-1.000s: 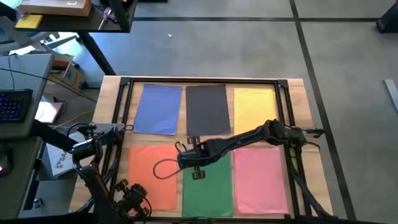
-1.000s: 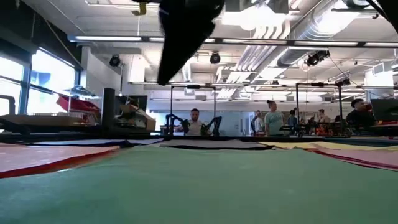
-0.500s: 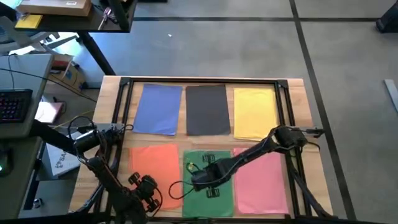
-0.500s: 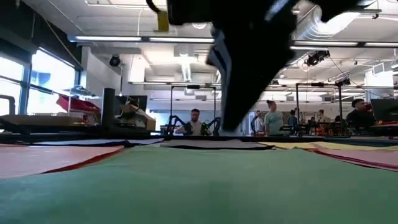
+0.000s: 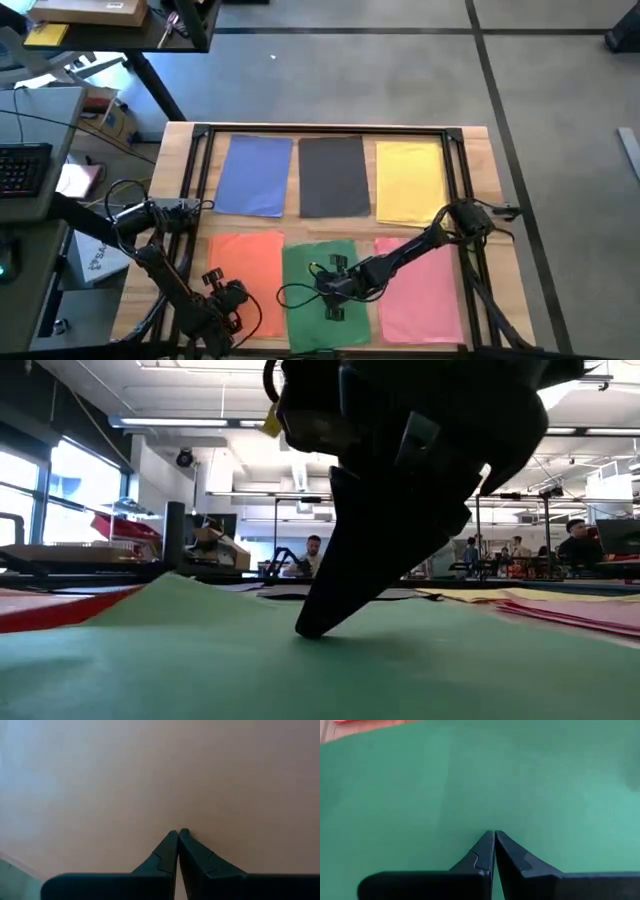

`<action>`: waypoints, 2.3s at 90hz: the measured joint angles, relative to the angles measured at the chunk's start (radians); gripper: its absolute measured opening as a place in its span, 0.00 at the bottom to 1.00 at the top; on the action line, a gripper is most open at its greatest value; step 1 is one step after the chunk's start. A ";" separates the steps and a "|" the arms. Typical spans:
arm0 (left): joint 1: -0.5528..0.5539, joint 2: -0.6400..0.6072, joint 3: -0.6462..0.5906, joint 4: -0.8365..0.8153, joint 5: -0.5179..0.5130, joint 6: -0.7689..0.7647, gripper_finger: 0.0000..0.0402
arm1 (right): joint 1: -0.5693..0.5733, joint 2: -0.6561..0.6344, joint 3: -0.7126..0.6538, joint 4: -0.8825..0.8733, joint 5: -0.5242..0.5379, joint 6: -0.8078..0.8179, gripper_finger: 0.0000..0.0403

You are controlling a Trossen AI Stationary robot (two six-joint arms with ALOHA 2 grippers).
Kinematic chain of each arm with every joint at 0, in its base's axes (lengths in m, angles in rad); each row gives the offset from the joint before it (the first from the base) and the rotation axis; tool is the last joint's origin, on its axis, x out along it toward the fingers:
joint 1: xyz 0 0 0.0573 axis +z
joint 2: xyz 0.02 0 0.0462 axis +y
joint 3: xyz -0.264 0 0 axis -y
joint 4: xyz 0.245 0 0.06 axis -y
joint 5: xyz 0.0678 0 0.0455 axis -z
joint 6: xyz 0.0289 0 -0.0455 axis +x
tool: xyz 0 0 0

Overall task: Organize paper
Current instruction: Adjust the orange, green, and pink papers

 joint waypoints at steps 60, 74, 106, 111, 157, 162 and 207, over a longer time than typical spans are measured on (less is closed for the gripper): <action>-0.012 -0.056 -0.008 -0.050 0.015 -0.171 0.00 | 0.016 0.004 -0.001 -0.091 0.088 -0.007 0.00; -0.012 -0.057 -0.006 -0.050 -0.001 -0.223 0.00 | 0.016 0.003 -0.002 -0.107 0.063 -0.101 0.00; -0.008 -0.058 0.003 -0.056 -0.039 -0.286 0.00 | 0.009 -0.017 -0.004 -0.123 0.017 -0.167 0.00; -0.007 -0.059 0.014 -0.056 -0.052 -0.287 0.00 | 0.011 -0.035 -0.006 -0.131 0.026 -0.173 0.00; 0.003 -0.061 0.134 -0.224 -0.210 -0.370 0.00 | 0.110 -0.326 -0.163 -0.279 0.082 -0.062 0.00; 0.003 -0.061 0.135 -0.221 -0.217 -0.373 0.00 | 0.132 -0.370 -0.239 -0.279 0.097 0.017 0.00; 0.019 -0.061 0.135 -0.197 -0.314 -0.362 0.00 | 0.307 -0.702 -0.754 -0.215 0.129 0.661 0.00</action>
